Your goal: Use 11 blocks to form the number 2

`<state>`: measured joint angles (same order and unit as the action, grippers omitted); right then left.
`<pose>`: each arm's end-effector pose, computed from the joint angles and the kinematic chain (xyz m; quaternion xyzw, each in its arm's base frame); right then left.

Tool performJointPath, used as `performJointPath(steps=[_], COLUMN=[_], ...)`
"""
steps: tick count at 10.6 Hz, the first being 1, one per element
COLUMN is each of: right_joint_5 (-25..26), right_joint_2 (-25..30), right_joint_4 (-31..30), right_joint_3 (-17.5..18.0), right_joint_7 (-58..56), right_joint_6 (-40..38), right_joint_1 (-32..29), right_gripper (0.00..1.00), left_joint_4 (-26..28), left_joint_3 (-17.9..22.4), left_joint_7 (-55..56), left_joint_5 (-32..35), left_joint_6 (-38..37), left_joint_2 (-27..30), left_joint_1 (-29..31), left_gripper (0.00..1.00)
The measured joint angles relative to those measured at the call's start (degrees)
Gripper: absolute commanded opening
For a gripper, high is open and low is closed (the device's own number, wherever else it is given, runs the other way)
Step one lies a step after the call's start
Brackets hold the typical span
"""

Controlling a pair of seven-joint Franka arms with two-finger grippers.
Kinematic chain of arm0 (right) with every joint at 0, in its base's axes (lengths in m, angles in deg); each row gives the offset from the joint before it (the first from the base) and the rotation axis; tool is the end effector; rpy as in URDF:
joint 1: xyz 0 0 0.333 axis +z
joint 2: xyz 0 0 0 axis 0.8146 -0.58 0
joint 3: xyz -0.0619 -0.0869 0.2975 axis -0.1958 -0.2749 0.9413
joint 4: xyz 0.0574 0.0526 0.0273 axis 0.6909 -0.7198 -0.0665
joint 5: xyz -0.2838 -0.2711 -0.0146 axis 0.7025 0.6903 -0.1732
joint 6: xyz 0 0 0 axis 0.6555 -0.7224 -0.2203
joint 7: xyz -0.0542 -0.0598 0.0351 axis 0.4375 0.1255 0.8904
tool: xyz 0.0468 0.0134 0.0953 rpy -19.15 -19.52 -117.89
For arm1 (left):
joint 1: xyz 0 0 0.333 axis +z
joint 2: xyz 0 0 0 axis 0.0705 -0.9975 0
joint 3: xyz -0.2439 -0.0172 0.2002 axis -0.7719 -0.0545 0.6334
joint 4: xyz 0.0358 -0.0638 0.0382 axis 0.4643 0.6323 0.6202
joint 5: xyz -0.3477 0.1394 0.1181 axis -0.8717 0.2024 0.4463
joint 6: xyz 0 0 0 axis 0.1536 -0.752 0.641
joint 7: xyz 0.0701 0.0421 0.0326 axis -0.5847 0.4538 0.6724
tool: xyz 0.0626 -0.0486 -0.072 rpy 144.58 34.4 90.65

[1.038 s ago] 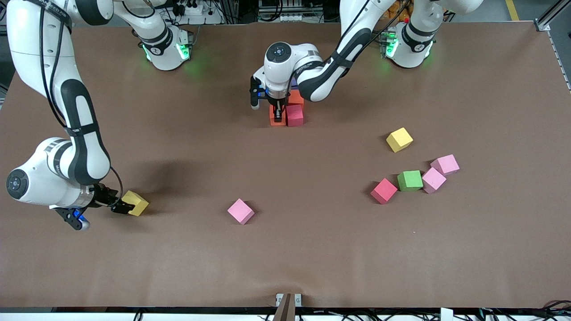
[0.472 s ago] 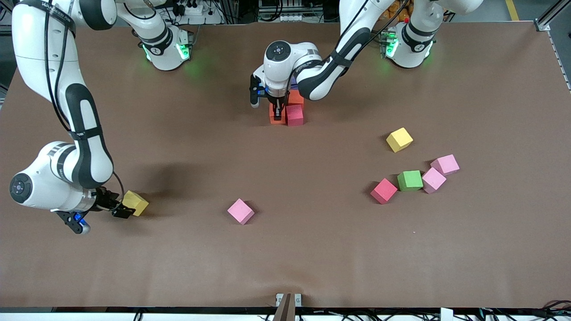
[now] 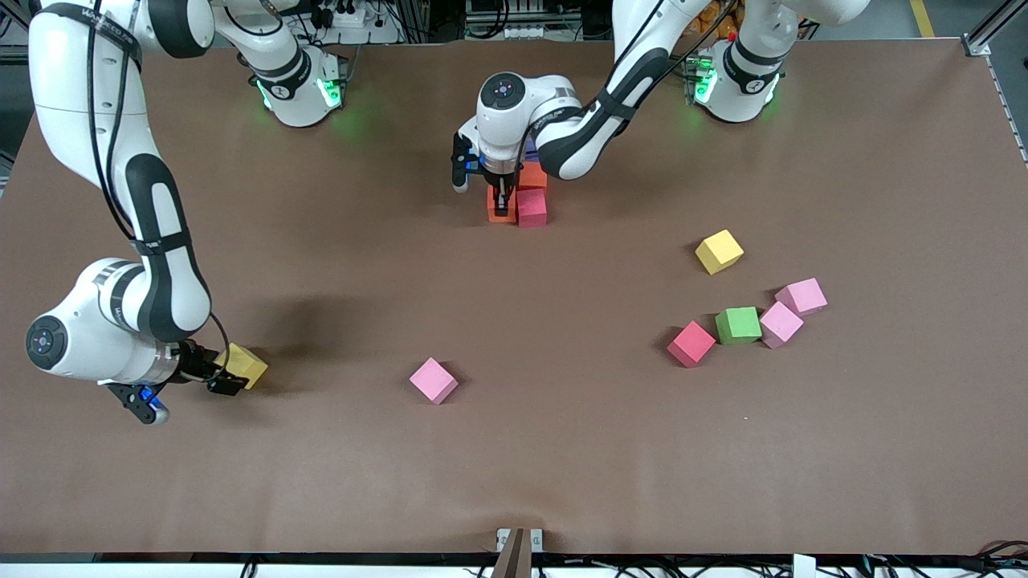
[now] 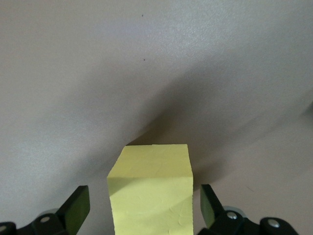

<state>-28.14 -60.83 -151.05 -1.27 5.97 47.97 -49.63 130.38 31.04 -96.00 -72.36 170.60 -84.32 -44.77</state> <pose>0.6859 -0.0601 0.2160 -0.9466 0.3125 0.0580 0.0531 0.2903 -0.5549 0.2025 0.7103 -0.7030 0.0231 0.0267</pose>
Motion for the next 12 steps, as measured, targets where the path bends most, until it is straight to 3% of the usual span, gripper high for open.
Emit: performJointPath(steps=[2, 4, 5, 6, 8, 12], right_joint_5=[0.01, 0.01, 0.01, 0.02, 0.02, 0.02], right_joint_2=[-0.14, -0.22, -0.39, -0.73, -1.53, -1.63], right_joint_4=[0.00, -0.08, -0.21, -0.29, -0.46, -0.72], right_joint_3=[-0.02, -0.07, -0.12, -0.15, -0.17, -0.18], right_joint_7=[-0.17, -0.21, -0.35, -0.89, -2.10, -2.41], right_joint_6=[0.00, -0.01, -0.03, -0.03, -0.03, -0.03], right_joint_1=[0.06, 0.06, 0.06, 0.06, 0.07, 0.08], right_gripper=[1.00, 0.99, 0.99, 0.98, 0.92, 0.50], left_joint_4=[0.33, 0.35, 0.37, 0.39, 0.38, -0.47], left_joint_3=[0.00, -0.02, -0.05, -0.07, -0.07, -0.50], left_joint_7=[-0.29, -0.31, -0.31, -0.30, -0.21, 0.78], left_joint_5=[0.00, 0.00, 0.00, 0.00, 0.00, -0.11], left_joint_6=[0.00, 0.00, 0.00, 0.00, 0.06, 0.92], left_joint_2=[0.24, 0.28, 0.27, 0.27, 0.28, 0.57], left_joint_1=[0.41, 0.45, 0.45, 0.45, 0.46, 0.54], left_gripper=[0.41, 0.49, 0.88, 1.00, 1.00, 1.00])
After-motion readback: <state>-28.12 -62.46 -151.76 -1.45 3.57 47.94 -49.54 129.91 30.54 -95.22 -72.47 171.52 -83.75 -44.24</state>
